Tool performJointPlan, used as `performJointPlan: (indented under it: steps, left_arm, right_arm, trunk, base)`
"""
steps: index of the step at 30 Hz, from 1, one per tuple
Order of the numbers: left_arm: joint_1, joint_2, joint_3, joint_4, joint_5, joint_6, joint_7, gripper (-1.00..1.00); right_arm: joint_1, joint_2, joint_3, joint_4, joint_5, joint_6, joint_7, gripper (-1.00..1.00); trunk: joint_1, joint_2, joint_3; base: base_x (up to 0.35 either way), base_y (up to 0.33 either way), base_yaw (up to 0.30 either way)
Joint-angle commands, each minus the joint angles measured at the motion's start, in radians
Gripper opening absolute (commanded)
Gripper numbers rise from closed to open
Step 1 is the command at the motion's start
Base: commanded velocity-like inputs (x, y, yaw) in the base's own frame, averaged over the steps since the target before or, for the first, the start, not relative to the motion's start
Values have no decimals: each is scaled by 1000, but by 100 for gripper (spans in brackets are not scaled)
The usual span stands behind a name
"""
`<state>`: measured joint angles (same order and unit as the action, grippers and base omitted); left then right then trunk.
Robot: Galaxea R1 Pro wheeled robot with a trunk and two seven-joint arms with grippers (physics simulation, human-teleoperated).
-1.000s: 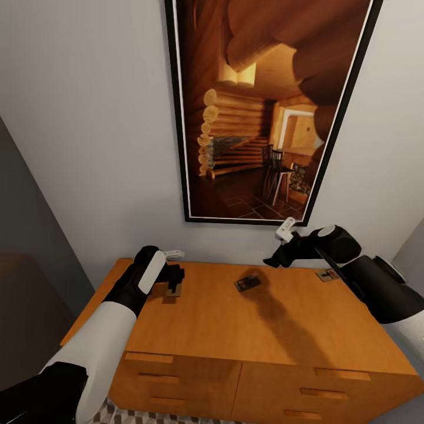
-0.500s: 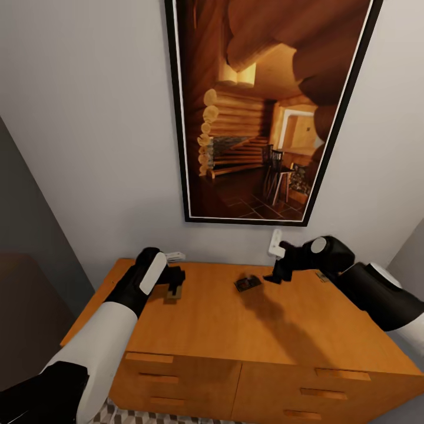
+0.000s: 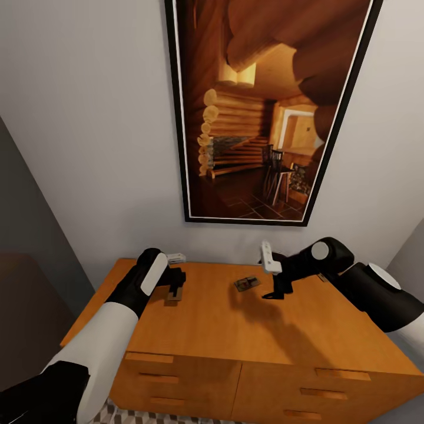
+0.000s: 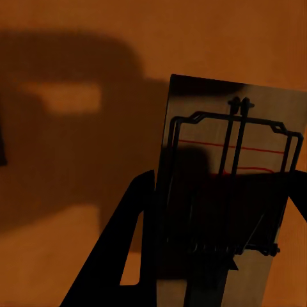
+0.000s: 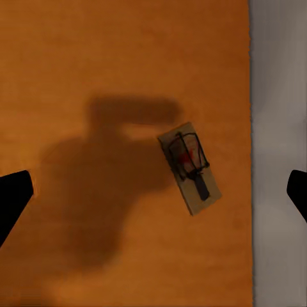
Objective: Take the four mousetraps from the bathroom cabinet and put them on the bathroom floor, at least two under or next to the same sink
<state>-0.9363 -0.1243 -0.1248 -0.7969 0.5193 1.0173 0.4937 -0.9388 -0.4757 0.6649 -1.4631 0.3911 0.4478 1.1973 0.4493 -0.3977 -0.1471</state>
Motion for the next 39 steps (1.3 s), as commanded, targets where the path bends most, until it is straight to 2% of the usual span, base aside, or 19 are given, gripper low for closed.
performJointPlan:
  steps: [1,6,10,18,34,36,39]
  left_arm:
    - [-1,0,-2,-1,8,3,13,-100]
    - [-1,0,-3,-1,8,3,13,-100]
    - [-1,-1,-3,-1,8,3,13,-100]
    - [-1,-1,-4,-2,8,3,13,-100]
    - [-1,-2,-6,-7,8,3,13,-100]
    - [-1,-2,-16,-8,9,3,13,-100]
    - [-1,-2,-61,-9,10,4,13,-100]
  right_arm:
    - [-2,0,1,-1,3,-22,35,100]
    - [-2,0,-3,2,4,-105,130,100]
    - [-2,0,-3,9,3,-125,154,100]
    - [-2,4,-5,35,-7,-186,164,100]
    - [-2,3,-5,37,-12,-202,166,100]
    - [-2,4,-5,37,-11,-202,166,100]
    - [-2,6,-3,36,-10,-202,166,100]
  trunk:
    - [1,-2,-2]
    - [1,-2,-2]
    - [1,-2,-2]
    - [1,-2,-2]
    - [1,-2,-2]
    - [1,-2,-2]
    - [1,-2,-2]
  base:
    - [0,0,0]
    - [0,0,0]
    - [0,0,0]
    - [91,-65,0]
    - [59,-53,0]
    - [1,0,0]
    - [0,0,0]
